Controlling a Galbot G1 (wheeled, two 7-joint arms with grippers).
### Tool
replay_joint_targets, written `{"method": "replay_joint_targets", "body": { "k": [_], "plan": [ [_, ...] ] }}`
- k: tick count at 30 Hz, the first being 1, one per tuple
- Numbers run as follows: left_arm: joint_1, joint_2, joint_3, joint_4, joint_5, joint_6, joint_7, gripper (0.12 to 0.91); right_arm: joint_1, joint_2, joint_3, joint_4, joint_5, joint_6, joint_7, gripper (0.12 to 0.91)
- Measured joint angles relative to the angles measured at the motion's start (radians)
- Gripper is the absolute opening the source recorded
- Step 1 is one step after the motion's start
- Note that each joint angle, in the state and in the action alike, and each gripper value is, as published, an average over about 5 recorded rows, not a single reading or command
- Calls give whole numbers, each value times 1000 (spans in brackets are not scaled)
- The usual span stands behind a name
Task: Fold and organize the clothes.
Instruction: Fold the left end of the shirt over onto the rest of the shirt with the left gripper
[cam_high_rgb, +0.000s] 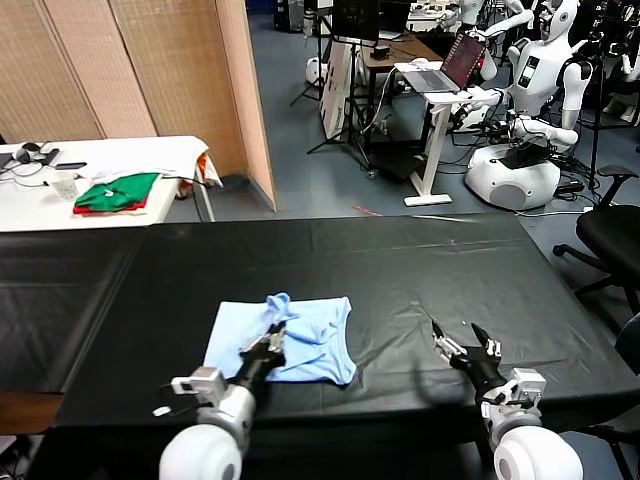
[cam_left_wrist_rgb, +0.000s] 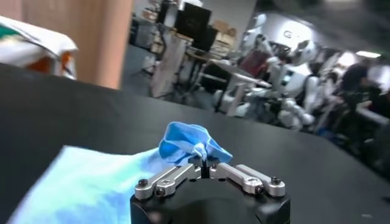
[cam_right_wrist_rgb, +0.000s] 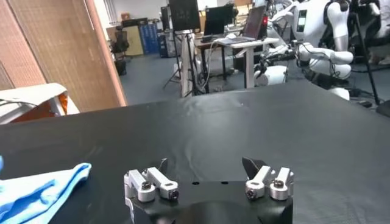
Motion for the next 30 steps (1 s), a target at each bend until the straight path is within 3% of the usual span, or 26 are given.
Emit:
{"method": "replay_joint_targets", "body": {
  "k": [21, 30],
  "plan": [
    [-57, -97, 56, 113, 58, -39, 14, 173, 4, -2, -21, -2, -4, 0, -2, 907],
    [-64, -117, 55, 169, 67, -72, 25, 173, -1, -18, -50, 13, -21, 4, -26, 907]
  ]
}}
